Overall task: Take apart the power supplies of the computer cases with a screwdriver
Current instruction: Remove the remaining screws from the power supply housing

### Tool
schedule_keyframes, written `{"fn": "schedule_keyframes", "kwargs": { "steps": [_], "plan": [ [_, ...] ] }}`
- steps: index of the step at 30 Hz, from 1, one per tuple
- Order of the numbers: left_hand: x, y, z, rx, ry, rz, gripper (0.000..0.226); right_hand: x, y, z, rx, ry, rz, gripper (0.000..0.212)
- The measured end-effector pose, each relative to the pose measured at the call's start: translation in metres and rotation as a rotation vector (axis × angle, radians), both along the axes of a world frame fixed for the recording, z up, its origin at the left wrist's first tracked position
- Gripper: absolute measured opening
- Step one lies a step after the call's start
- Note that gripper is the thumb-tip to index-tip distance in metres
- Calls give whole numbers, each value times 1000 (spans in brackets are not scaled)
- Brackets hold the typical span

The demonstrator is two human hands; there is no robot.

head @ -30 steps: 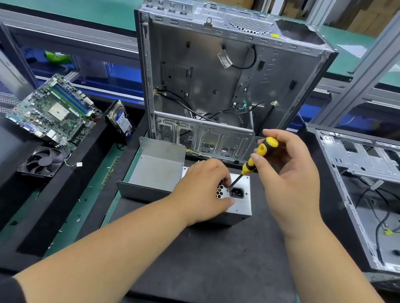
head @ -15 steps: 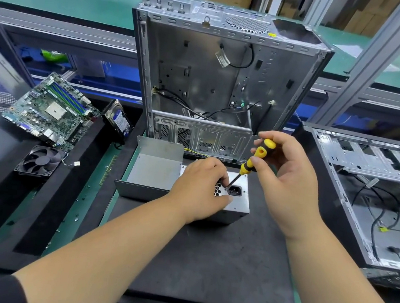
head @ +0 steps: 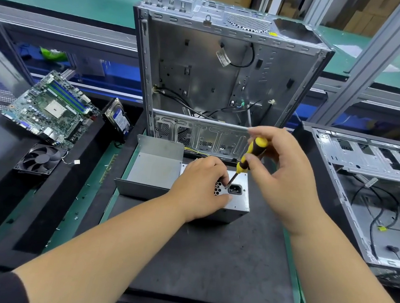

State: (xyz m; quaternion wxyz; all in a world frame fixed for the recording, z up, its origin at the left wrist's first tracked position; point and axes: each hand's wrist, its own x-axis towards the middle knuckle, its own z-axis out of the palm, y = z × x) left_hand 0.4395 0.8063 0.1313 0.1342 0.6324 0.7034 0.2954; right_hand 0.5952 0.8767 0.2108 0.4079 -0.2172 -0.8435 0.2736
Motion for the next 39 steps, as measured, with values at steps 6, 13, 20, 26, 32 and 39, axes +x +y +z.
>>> {"fn": "schedule_keyframes", "kwargs": {
  "steps": [6,13,20,26,32,39],
  "plan": [
    [0,0,0,2,11,13,37,2,-2,-2,45,-39,-21,30],
    [-11,18,19,-295,197,11,67,-5,0,-2,97,-53,-29,35],
    [-37,58,57,-755,-17,-256,44,1,-6,3,-6,-97,-56,44],
    [-39,73,49,-986,-386,-207,53,4,-10,11,-46,-128,-96,34],
    [-36,82,35,-911,-429,-197,57,3,-10,14,62,-157,-143,25],
    [-39,85,30,-912,-471,-181,27,-1,-7,14,40,-163,-133,41]
  ]
}}
